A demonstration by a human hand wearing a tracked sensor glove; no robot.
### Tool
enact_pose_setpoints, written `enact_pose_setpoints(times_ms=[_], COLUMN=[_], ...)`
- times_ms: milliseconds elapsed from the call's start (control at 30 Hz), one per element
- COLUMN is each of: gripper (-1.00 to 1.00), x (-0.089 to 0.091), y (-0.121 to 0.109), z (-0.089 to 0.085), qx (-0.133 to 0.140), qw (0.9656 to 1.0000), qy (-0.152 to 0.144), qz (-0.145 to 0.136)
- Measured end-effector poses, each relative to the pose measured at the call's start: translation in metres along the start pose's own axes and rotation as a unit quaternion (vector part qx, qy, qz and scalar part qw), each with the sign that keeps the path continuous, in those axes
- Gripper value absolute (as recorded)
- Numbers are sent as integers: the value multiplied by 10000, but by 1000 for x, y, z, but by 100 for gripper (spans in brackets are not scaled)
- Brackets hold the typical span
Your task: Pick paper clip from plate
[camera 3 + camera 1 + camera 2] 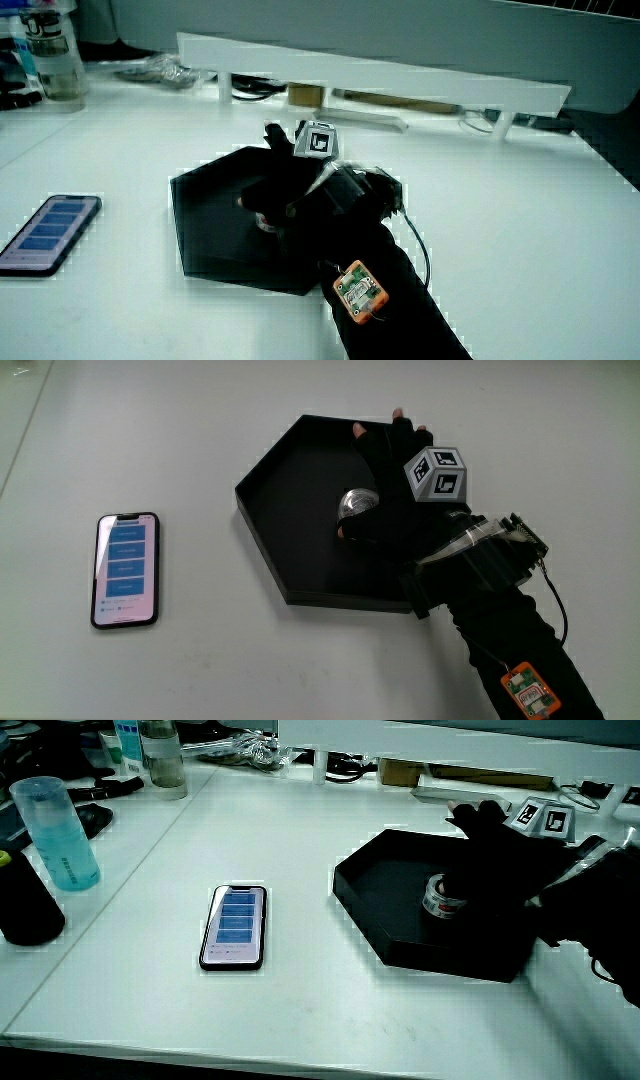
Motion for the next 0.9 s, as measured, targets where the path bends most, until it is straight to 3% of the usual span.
enact_pose_setpoints(times_ms=[67, 167, 267, 400, 500, 533, 567, 767, 900], gripper=[0, 0, 0, 27, 47, 53, 60, 100, 100], x=[-2, 1, 1, 4, 7, 7, 7, 6, 6], y=[2, 4, 11, 20, 25, 21, 20, 18, 19], z=[-2, -7, -19, -29, -30, -27, -25, -26, -26], qx=[-112, -268, -756, -1076, -1120, -948, -673, -523, -497], qw=[9998, 9996, 9969, 9936, 9935, 9954, 9976, 9986, 9987], qy=[-147, -90, -232, -297, -129, 60, 51, 7, -27], qz=[-53, -35, -37, -168, -172, -101, -129, -66, -88])
